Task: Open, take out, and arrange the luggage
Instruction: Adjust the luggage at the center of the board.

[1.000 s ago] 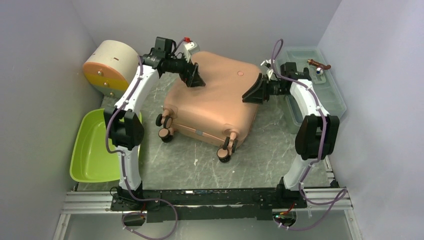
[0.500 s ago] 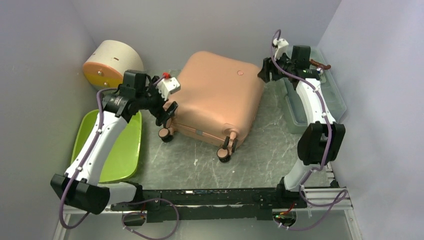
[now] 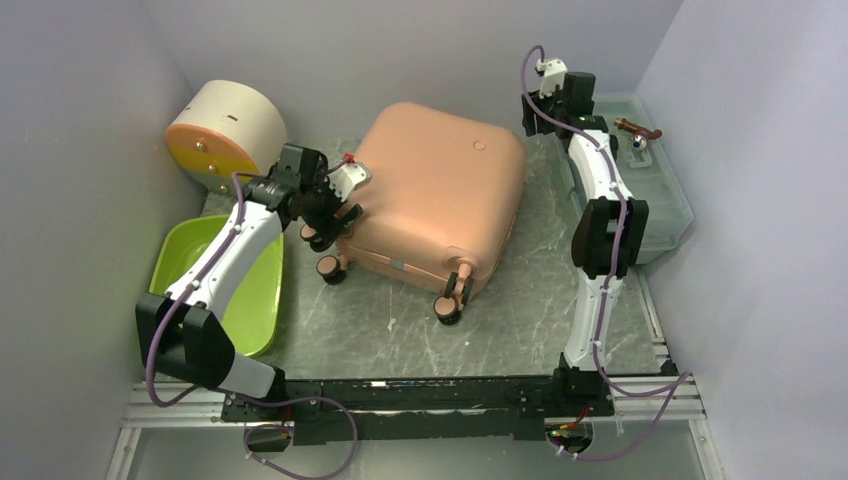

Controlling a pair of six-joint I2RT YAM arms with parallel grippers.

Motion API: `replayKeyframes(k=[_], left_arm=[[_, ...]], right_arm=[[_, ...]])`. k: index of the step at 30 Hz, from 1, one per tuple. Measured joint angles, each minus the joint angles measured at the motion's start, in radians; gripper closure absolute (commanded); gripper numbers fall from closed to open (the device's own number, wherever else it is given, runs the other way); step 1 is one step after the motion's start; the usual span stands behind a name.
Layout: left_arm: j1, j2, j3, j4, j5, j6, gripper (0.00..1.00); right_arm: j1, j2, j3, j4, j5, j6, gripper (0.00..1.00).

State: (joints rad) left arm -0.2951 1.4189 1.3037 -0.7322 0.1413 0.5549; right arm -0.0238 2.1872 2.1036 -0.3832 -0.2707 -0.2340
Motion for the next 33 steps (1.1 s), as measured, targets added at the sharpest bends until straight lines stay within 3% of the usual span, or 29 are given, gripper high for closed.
replayKeyframes(k=[9,14,18,21,28,33], left_arm=[[-0.001,0.051,0.053,-0.061,-0.009,0.003,0.01],[-0.002,0.054,0.053,-0.066,-0.022,0.003,0.11],[0.002,0.080,0.055,-0.081,-0.087,0.010,0.20],[0.022,0.122,0.080,-0.100,-0.148,0.027,0.20],[0.085,0.251,0.230,-0.103,-0.245,0.077,0.13],[0.109,0.340,0.364,-0.108,-0.256,0.080,0.01]], right_arm=[[0.080,0.120,0.038,0.114,0.161,-0.137,0.37],[0.096,0.100,-0.055,0.206,0.170,-0.182,0.45],[0.075,-0.011,-0.284,0.291,0.148,-0.200,0.49],[0.055,-0.126,-0.433,0.295,0.103,-0.211,0.50],[0.087,-0.417,-0.669,0.296,0.015,-0.252,0.52],[0.115,-0.538,-0.777,0.343,0.016,-0.255,0.49]])
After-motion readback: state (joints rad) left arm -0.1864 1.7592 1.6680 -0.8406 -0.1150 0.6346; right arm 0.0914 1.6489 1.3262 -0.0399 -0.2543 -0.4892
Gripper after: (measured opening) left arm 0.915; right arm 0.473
